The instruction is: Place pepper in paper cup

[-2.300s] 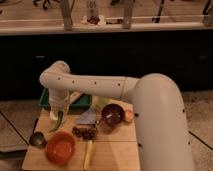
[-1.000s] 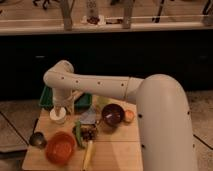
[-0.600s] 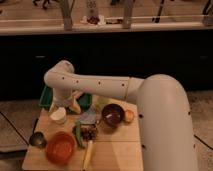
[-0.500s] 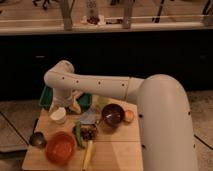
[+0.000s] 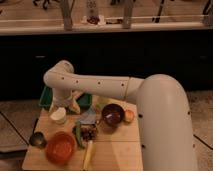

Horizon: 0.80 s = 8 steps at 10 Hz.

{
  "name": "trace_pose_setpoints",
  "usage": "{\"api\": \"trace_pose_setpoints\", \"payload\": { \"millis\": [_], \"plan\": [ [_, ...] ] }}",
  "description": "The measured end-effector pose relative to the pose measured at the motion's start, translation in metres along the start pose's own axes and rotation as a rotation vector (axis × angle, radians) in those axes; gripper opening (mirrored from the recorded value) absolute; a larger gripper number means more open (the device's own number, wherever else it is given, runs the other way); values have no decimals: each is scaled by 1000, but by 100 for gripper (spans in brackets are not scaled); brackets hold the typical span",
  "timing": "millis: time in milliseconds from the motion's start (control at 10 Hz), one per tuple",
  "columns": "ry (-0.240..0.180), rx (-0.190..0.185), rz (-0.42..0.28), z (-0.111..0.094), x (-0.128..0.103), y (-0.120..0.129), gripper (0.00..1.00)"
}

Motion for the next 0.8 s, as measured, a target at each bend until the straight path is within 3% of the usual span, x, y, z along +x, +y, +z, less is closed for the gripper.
{"api": "trace_pose_setpoints", "payload": {
  "millis": [800],
  "plan": [
    [0, 0, 1, 0, 0, 1, 80]
  ]
}}
